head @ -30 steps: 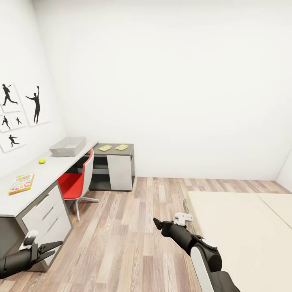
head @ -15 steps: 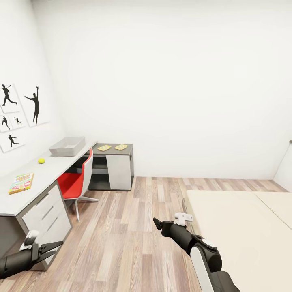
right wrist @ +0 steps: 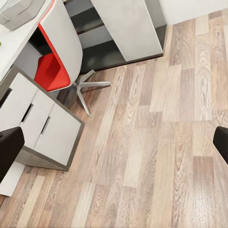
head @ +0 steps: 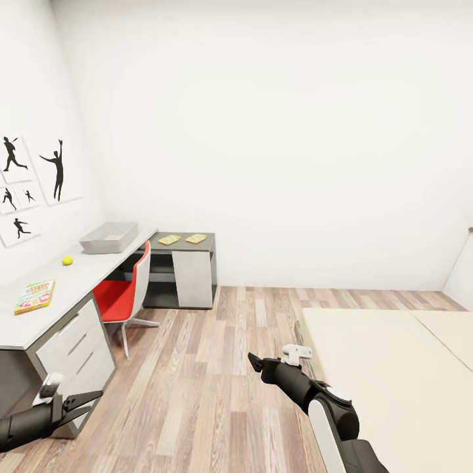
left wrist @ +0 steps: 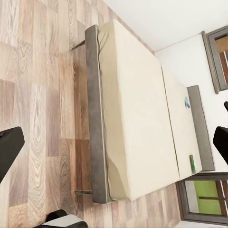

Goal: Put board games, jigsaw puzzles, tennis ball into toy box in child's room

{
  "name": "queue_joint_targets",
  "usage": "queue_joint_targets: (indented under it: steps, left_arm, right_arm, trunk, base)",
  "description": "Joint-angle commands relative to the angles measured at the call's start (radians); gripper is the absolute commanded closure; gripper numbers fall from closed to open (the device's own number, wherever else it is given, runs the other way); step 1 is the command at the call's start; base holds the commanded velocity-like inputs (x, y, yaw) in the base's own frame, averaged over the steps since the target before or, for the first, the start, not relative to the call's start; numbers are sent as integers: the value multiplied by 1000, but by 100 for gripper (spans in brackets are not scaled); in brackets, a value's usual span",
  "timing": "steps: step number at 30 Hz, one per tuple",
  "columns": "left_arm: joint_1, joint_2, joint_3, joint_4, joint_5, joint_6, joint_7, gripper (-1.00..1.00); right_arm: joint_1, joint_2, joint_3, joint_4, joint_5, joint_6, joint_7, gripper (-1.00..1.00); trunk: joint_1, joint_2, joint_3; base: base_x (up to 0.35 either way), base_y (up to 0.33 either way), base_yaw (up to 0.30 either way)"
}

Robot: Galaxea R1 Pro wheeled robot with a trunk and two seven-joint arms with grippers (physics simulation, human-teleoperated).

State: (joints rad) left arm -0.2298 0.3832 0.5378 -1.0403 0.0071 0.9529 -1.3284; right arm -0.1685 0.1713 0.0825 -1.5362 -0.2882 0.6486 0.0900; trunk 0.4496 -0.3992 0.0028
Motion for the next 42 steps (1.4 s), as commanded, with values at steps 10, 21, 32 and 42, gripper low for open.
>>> queue_joint_targets:
  steps: [10, 21, 32, 42]
  left_arm:
    - [0, -6, 1, 0, 1, 10, -3, -100]
    - [0, -14, 0, 0, 1, 7, -1, -100]
    - [0, -16, 1, 0, 1, -12, 3, -100]
    - [0, -17, 1, 0, 1, -13, 3, -100]
  right_arm:
    - [0, 2, -1, -1, 1, 5, 4, -100]
    - [0, 2, -1, -1, 1, 5, 4, -100]
    - [0, 2, 29, -1, 3, 4, 4, -100]
    - [0, 2, 31, 0, 3, 3, 4, -100]
  trunk:
    - [0, -1, 2]
    - [0, -1, 2]
    - [0, -1, 2]
    - [0, -1, 2]
  base:
    - [-1, -42, -40]
    - [0, -14, -4]
    - [0, -165, 0]
    - [0, -54, 0]
